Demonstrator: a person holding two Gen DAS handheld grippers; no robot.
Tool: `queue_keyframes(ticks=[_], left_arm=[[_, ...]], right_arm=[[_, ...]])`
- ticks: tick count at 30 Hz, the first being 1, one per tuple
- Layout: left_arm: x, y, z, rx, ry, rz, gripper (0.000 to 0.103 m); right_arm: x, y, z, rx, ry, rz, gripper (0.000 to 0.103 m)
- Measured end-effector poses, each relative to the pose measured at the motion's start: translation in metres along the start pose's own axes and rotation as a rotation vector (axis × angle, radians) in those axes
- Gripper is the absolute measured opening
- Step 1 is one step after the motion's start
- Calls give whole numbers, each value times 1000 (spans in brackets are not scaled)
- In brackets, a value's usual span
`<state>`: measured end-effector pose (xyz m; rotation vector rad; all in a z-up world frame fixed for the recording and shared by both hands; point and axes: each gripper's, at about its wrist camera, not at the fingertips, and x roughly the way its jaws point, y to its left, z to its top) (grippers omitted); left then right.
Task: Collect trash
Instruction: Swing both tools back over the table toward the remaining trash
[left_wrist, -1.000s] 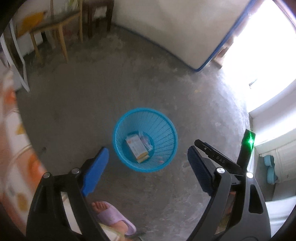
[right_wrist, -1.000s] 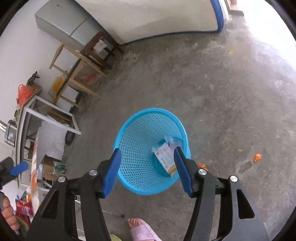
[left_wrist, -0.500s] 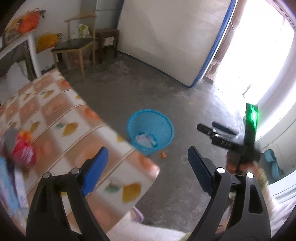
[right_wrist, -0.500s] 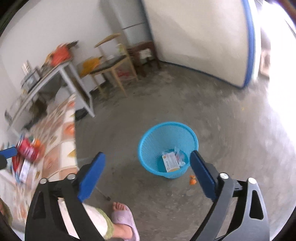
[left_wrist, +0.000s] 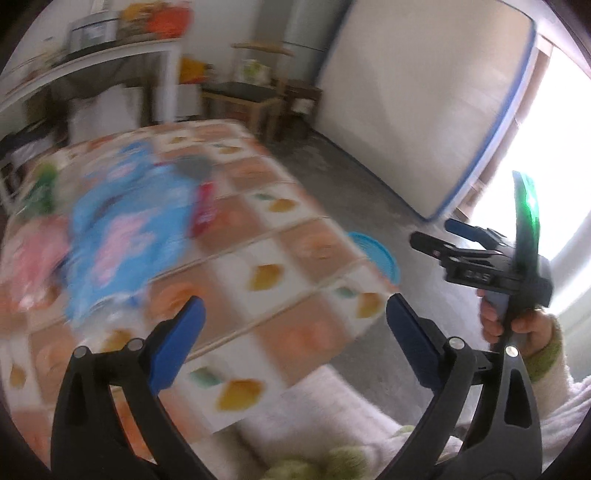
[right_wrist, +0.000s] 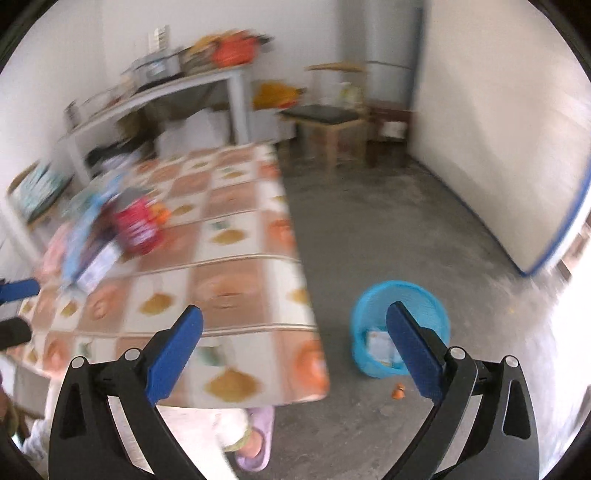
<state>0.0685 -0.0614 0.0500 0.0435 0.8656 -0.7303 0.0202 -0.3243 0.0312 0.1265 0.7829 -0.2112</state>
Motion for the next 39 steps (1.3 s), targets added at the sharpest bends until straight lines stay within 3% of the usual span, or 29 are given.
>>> queue_keyframes(ticks=[4,12,14,20,28,29,31,35,39], left_arm=[[-24,54,-15,-117,-63,79,95],[-59,163,-27,-307,-157,159,95],[-58,192,-23,-353,-165,246,95],[-24,225,-8,-248,-90,455,94],[28,230,12,-119,15,549,93],[33,229,12,-104,28,562,92],[45,229,10,-68,70,601,75],[53,229,5,-49,100,635,60],[50,226,0,-46,105,637,31]], right_arm=[[4,47,13,-68,-26,74,97],[15,122,26,-122,-86,214,97],[20,134,29,-121,-83,238,97],[34,147,32,-105,-68,265,97],[57,138,32,-57,-20,240,97],[59,137,32,-51,-16,238,97],[62,135,31,-42,-11,237,97],[65,133,29,-31,-1,239,97],[64,132,29,-31,-2,240,97]])
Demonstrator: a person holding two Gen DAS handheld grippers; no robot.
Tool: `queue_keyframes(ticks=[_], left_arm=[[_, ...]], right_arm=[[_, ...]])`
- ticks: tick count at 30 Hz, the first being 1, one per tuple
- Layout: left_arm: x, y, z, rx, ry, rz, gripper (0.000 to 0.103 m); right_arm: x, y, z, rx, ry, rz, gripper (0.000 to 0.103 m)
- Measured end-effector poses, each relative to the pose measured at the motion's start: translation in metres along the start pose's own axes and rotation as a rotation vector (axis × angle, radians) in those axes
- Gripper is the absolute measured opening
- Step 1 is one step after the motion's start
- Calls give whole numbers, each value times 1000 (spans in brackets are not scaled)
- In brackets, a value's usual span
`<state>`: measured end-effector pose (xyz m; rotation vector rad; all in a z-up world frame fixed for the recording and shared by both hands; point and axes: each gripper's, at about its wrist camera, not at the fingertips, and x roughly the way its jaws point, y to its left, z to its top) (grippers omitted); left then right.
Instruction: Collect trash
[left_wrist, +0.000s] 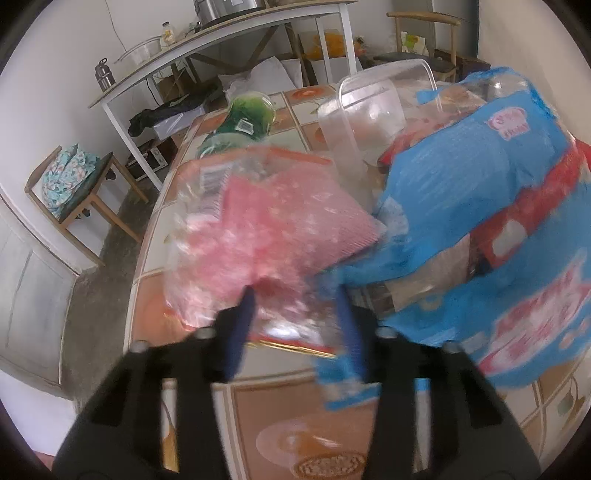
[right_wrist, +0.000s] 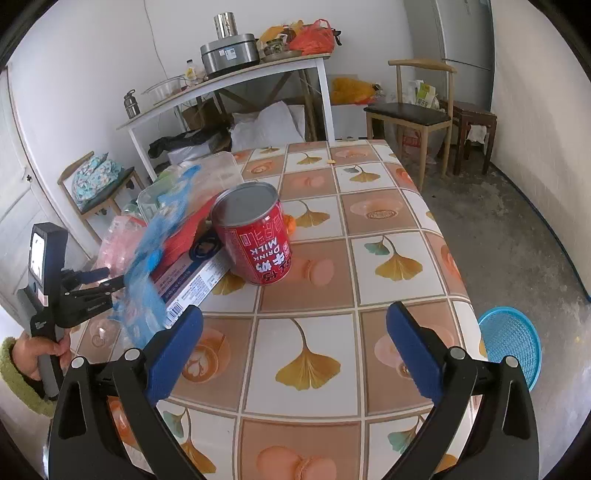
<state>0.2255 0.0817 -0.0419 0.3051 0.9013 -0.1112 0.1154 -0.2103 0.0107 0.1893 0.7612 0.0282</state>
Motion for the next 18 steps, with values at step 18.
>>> queue_keyframes(ticks=[18], left_arm=[[-95,62,-34,-297,-177,-151,1]], right_arm=[[-30,20,-1,-10,-44,169,97]])
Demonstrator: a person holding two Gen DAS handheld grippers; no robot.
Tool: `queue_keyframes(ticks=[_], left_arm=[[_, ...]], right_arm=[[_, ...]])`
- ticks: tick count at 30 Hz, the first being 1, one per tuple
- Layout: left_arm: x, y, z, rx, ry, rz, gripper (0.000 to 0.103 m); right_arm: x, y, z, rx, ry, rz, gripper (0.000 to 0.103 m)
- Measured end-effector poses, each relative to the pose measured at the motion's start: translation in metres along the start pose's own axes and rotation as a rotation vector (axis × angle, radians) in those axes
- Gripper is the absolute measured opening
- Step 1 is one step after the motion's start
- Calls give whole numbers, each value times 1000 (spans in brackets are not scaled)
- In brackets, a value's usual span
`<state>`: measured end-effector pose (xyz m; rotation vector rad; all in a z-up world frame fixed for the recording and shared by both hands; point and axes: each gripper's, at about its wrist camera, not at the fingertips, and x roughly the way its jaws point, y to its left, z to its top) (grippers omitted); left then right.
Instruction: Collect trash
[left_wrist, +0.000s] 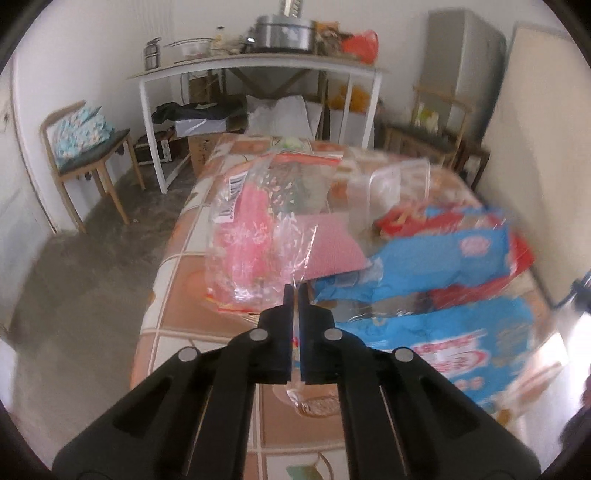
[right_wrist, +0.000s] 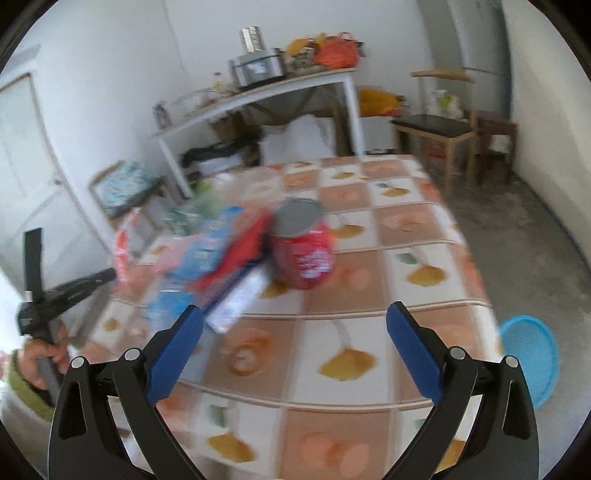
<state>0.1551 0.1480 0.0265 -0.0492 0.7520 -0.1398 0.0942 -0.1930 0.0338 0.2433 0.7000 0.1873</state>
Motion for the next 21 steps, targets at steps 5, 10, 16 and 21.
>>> queue_keyframes(ticks=[5,10,16,21], left_arm=[[-14,12,-11,-73,-15,-51,1],[-16,11,-29,-128,-4,-78,0],[-13,4,-41,-182,-18,-100,0],[-20,1,-50,-223,-59,-106,0]], right_arm=[[19,14,0,82,79,250,97],[62,31,-3,144,200,354,91],[96,37,-7,209,311,385,72],[97,52,-8,156,355,371,38]])
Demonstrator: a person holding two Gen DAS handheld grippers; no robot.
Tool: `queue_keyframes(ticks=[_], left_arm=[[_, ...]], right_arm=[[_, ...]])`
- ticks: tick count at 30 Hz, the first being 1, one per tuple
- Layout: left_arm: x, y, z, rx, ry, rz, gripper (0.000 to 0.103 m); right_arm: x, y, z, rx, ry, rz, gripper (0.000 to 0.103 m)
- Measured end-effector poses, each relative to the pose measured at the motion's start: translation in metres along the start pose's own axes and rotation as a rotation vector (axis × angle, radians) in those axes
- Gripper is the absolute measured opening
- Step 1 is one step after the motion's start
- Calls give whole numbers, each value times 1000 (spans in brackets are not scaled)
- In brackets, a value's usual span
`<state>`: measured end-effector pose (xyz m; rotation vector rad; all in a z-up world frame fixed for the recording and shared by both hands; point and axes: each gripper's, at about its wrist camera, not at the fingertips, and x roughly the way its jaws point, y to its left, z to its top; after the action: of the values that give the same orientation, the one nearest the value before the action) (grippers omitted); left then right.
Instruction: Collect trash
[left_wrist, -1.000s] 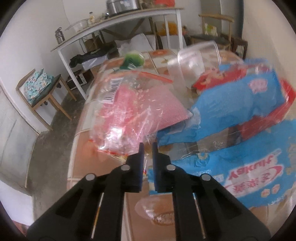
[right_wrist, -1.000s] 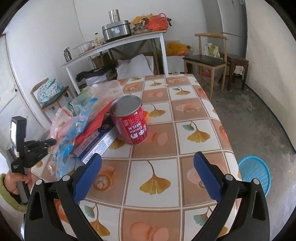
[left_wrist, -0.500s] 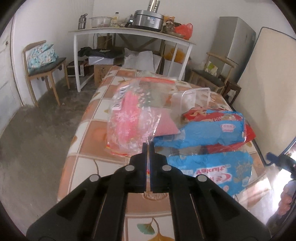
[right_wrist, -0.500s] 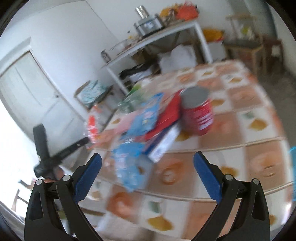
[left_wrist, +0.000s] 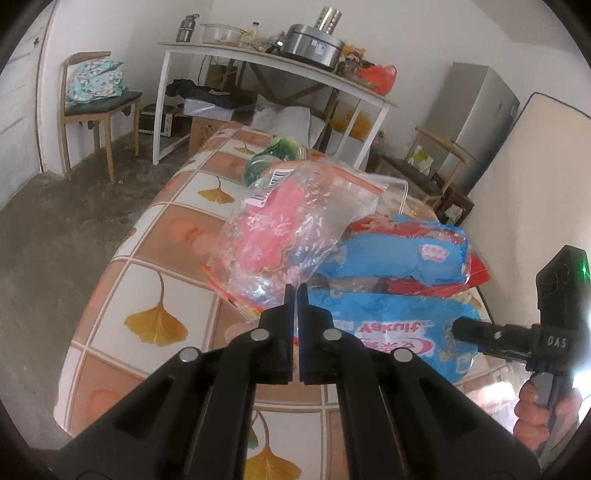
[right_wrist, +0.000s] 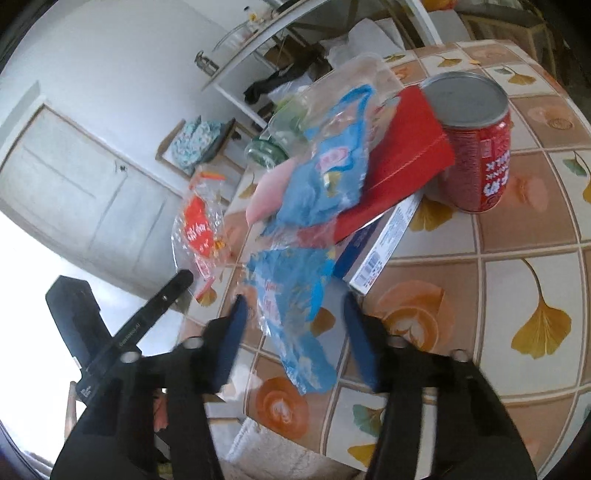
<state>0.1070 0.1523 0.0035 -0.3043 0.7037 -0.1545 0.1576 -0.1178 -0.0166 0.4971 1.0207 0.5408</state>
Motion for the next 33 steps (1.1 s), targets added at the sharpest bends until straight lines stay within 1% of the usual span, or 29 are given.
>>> queue_keyframes(ticks=[1,3,4,6,11,14,18,21,23,26,28,29,31,33], left_arm=[[-1,0,-1,-5,-1,-4,0],[-5,2,-1,-7,-5,-6,0],[-7,2,-1,-7,-8,-5,0],[-11,3,-1,-8,-15,-8,0],[-20,1,-3,-9,-27,-17,0],[-25,-1,-7,-12,-26,-25,0],[-27,-4,-12,-7,-14,-35,0],[-24,-6,-17,-1,2,-41,0],[-18,-9,-20,8,20,-44,0],[-5,-17,-27,30,61,-49,0],[2,-25,-32,53,84,-54,0],[4,-27,-34,60,90,-55,0],[9,-33,-37,77,106,-56,0],[12,-38,-39,93,115,-54,0]], right_arm=[[0,5,-1,-14,7,-2,34],[0,14,-4,-43,7,-12,14],[-4,16,-4,-51,7,-12,8],[-8,27,-6,-73,-1,-13,5],[-26,53,-18,-164,-12,5,3],[-41,58,-28,-187,-2,17,3],[-67,53,-46,-177,-1,15,3],[-91,36,-58,-127,-19,-2,3],[-109,22,-65,-82,-41,-20,3],[-136,-3,-78,-20,-84,-82,3],[-152,-16,-85,17,-114,-145,3],[-160,-21,-87,23,-133,-188,3],[-168,-25,-89,20,-151,-230,3],[-169,-23,-88,4,-159,-243,3]])
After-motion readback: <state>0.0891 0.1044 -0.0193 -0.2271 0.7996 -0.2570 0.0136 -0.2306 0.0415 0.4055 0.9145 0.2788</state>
